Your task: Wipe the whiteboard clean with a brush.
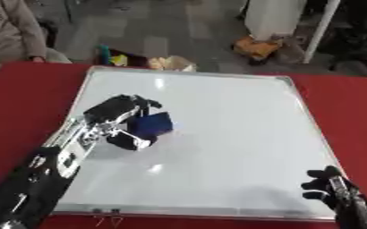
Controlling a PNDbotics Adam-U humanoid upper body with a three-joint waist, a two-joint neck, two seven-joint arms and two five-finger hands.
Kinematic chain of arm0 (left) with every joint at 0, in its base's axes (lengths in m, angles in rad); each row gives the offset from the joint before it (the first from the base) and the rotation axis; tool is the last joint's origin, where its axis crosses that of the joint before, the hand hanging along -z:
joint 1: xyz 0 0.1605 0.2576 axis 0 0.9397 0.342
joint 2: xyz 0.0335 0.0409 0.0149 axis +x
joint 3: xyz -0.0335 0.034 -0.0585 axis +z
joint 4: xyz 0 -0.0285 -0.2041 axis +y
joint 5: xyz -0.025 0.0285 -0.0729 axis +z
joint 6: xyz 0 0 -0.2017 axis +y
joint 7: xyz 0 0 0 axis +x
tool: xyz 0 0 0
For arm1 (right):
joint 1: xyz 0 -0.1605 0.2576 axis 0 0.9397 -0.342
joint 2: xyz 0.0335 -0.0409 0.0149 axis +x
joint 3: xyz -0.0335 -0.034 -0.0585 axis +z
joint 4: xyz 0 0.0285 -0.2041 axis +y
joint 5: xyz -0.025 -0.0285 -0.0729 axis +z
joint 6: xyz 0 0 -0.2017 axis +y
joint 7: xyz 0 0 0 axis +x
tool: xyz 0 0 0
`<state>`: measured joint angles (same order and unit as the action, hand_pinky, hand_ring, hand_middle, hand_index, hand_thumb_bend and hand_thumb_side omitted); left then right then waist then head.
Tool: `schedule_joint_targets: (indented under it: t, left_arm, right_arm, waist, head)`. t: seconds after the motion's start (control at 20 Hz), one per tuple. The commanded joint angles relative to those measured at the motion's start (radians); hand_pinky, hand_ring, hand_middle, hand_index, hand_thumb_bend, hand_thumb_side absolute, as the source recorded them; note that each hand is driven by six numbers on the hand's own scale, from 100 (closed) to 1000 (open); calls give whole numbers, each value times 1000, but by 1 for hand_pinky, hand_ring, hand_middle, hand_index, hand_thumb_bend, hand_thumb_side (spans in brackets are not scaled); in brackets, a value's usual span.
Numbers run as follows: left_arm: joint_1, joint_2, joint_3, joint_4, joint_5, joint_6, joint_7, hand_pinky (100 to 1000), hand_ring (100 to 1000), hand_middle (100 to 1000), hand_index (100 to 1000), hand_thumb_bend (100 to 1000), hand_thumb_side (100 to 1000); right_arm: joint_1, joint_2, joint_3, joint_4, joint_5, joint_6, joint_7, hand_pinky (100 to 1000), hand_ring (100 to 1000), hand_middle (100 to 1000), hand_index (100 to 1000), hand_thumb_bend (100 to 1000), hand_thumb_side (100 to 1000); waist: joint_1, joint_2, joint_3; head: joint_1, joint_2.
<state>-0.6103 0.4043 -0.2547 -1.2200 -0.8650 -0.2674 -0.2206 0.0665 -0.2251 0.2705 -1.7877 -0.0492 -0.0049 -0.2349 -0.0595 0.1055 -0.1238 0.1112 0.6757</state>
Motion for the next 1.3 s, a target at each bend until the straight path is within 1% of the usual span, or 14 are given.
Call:
schedule_joint_targets:
  t: [0.05,0.55,1.2,1.3]
  left_arm:
    - [-4,42,30,4,-21,10,21,537,545,528,901,353,287]
    - [26,82,72,39,-65,34,72,540,545,531,899,372,278]
    - [40,77,92,74,-94,48,87,543,549,535,900,369,290]
    - [42,77,94,81,-101,51,89,544,549,518,898,371,291]
  right_arm:
    - [-5,-16,-11,-16,3,-2,-4,600,636,480,682,100,879]
    - [-6,-16,-13,-12,4,-3,-7,600,636,480,682,100,880]
    - [-5,-14,-13,-11,4,-4,-8,599,635,480,682,100,880]
    - [-4,-14,-14,-11,5,-4,-8,599,635,480,682,100,880]
  waist:
    - [4,-11,0]
    - [8,-11,3]
    - [6,-8,1]
    - [6,-8,1]
  head:
    - [-4,-7]
    - [-4,-10]
    - [-4,-10]
    - [-3,-10]
